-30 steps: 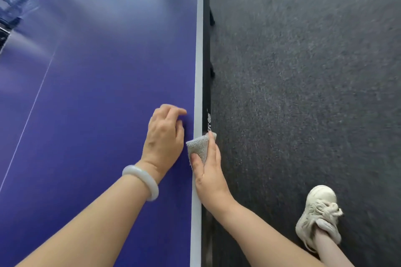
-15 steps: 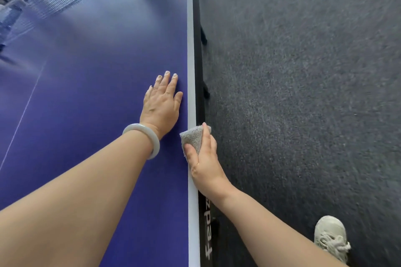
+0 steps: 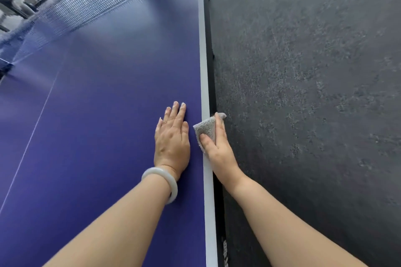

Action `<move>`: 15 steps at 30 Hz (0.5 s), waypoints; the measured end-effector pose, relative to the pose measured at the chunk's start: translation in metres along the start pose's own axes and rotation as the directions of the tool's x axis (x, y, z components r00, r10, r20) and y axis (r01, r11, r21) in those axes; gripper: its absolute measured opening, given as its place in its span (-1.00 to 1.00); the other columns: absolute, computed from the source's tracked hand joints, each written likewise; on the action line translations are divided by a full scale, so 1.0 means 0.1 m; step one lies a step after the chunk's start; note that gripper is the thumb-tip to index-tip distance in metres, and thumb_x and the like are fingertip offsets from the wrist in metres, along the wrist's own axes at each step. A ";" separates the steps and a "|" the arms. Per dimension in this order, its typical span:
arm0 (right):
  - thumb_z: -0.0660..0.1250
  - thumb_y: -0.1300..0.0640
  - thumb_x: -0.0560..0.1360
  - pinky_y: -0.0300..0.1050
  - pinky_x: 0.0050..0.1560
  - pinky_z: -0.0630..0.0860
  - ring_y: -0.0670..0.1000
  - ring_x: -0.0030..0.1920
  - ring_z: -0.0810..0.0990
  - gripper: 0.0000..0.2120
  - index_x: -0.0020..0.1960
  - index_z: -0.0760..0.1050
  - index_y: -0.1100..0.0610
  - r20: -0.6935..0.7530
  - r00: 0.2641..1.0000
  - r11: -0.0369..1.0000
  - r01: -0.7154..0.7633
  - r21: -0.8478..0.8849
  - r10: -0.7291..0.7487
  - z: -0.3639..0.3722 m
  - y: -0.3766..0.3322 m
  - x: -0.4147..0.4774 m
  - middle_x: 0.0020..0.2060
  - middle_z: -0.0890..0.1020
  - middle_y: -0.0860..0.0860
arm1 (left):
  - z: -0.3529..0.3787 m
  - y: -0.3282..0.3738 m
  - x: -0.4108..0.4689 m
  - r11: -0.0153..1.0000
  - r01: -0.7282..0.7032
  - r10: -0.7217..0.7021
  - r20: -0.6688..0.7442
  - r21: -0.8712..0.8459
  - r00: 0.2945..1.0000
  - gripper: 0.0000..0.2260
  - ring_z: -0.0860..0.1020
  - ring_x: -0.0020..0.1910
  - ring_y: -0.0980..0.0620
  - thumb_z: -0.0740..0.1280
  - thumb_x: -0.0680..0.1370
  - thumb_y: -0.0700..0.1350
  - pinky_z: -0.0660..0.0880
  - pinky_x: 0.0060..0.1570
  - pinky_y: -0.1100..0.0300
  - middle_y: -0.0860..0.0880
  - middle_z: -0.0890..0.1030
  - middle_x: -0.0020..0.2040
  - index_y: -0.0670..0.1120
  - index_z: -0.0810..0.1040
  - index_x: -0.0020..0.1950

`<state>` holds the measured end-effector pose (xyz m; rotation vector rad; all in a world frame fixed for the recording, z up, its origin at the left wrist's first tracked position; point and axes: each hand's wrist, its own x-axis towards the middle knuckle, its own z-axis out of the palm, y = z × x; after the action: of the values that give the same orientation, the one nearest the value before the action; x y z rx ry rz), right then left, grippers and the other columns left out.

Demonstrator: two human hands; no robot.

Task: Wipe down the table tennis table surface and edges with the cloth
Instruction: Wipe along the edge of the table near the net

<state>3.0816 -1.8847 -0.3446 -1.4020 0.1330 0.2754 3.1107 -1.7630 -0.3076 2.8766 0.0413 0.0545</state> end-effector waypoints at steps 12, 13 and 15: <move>0.09 -0.21 0.56 -0.25 0.54 -0.09 -0.25 0.55 -0.12 -0.29 0.55 -0.25 -0.21 0.108 0.973 0.979 -0.205 -0.008 0.204 -0.03 -0.08 -0.37 0.58 -0.16 -0.21 | -0.03 -0.01 0.02 1.000 0.006 -0.007 0.023 0.017 1.000 -0.56 -0.04 0.58 0.14 0.05 0.70 -0.11 -0.09 0.56 0.10 0.11 0.07 0.59 0.03 0.11 0.59; 0.10 -0.19 0.60 -0.18 0.56 -0.05 -0.19 0.57 -0.07 -0.30 0.59 -0.22 -0.13 0.089 0.971 0.974 -0.226 0.022 0.223 -0.05 -0.18 -0.07 0.59 -0.11 -0.16 | -0.03 -0.01 0.02 1.000 0.008 -0.009 0.027 0.022 1.000 -0.55 -0.04 0.58 0.14 0.06 0.70 -0.10 -0.08 0.56 0.09 0.11 0.06 0.59 0.04 0.10 0.59; 0.12 -0.13 0.65 -0.02 0.58 0.04 -0.07 0.58 0.02 -0.33 0.62 -0.15 -0.04 0.041 0.973 0.973 -0.228 0.037 0.226 -0.06 -0.37 0.52 0.61 -0.01 -0.05 | -0.03 0.00 0.02 0.999 0.014 -0.015 0.033 0.035 0.999 -0.56 -0.05 0.58 0.15 0.05 0.70 -0.09 -0.08 0.56 0.09 0.11 0.06 0.59 0.04 0.10 0.60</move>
<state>3.1421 -1.8896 -0.3238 -1.3406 0.2689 0.4852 3.1121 -1.7621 -0.3044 2.9113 0.0574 0.0036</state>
